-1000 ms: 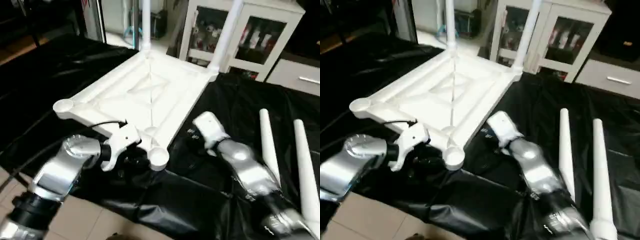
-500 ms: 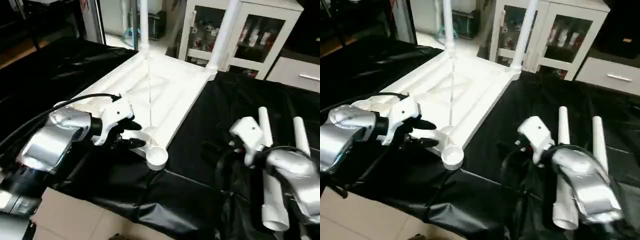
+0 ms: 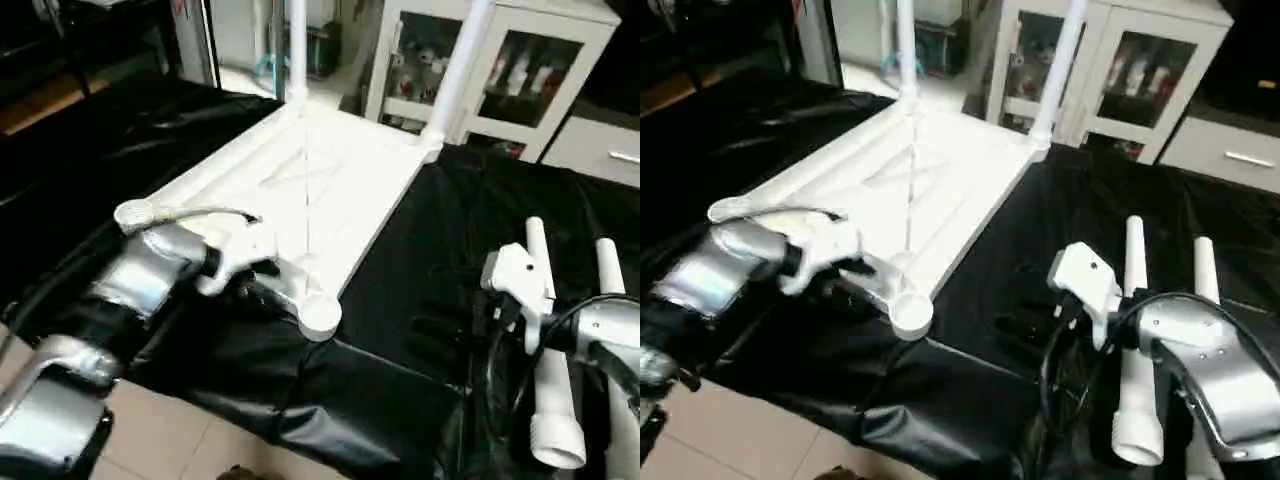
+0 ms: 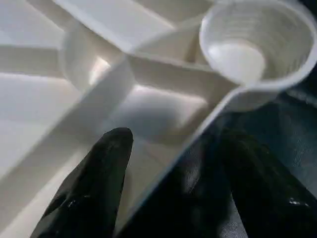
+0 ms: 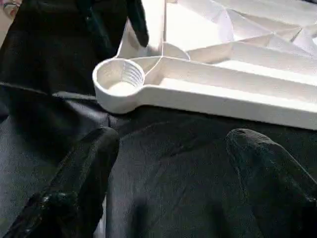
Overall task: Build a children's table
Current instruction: Rotate table base
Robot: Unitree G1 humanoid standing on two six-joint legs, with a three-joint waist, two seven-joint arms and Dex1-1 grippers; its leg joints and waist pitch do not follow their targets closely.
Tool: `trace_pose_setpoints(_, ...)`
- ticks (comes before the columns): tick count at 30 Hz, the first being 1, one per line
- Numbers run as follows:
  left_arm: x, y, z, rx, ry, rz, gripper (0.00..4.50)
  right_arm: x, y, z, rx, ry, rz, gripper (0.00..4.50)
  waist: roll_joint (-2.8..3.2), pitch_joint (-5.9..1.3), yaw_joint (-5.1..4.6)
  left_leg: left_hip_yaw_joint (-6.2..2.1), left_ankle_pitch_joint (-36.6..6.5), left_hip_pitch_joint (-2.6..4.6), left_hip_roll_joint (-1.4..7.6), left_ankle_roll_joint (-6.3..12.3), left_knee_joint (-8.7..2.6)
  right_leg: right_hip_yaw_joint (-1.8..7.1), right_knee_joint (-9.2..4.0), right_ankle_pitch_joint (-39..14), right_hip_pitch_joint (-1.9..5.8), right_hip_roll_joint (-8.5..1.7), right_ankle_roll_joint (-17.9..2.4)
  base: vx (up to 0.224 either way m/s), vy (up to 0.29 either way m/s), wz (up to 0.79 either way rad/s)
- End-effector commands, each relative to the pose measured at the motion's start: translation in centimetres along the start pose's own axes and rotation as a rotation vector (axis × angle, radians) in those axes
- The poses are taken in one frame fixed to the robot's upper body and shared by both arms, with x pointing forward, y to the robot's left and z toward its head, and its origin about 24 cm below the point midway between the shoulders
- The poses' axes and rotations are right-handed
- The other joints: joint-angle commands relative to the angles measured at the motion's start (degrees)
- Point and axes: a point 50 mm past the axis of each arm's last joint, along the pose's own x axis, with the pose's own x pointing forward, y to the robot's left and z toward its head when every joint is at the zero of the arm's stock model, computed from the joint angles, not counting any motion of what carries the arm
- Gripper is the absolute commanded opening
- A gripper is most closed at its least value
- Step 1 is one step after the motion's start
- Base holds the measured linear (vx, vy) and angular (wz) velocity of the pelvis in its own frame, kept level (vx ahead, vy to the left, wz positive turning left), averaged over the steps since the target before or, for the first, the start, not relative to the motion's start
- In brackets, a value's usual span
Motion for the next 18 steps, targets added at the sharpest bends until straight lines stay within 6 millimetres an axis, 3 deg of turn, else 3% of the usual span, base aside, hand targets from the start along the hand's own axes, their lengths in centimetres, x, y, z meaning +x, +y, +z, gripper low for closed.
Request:
trace_pose_setpoints(1,-0.2,0.5,0.8,0.058,0.007,0.013,3.19,-0.2,-0.2,0.5,-0.016,0.002,0.0,3.83,-0.32,-4.12,0.21,-0.53,-9.3,0.45,2.1,2.04,-4.04,2.82,-4.24,-9.1,3.16,-4.05,-11.0,0.0,0.0,0.0)
trace_pose_setpoints(8,1.2,0.8,0.7,0.139,0.051,0.027,3.19,0.1,0.2,0.5,-0.022,0.014,0.024,3.83,-0.71,-4.12,0.56,-0.46,-8.8,0.51,2.13,2.54,-3.92,2.83,-4.25,-8.6,3.14,-4.12,-10.6,0.0,0.0,0.0)
trace_pose_setpoints(9,1.4,1.1,0.5,0.154,0.079,0.045,3.19,0.2,0.3,0.6,-0.023,0.01,0.03,3.83,-0.22,-4.13,0.65,-0.55,-8.8,0.53,2.14,2.45,-3.92,2.82,-4.19,-8.5,3.11,-4.19,-10.7,0.0,0.0,0.0)
trace_pose_setpoints(12,1.4,1.2,0.2,0.17,0.113,0.047,2.85,0.4,0.4,0.5,-0.025,0.014,0.034,3.83,-0.53,-4.02,0.66,-0.53,-9.6,0.54,2.12,2.29,-3.99,2.79,-4.41,-9.0,3.13,-4.15,-10.7,0.0,0.0,0.0)
trace_pose_setpoints(18,1.6,1.0,-0.6,0.147,0.146,0.008,2.41,0.6,0.6,0.4,-0.023,0.013,0.029,3.83,-0.42,-3.91,0.8,-0.65,-11.5,0.6,2.17,1.3,-4.18,2.77,-4.78,-13.0,3.09,-4.35,-9.9,0.0,0.0,0.0)
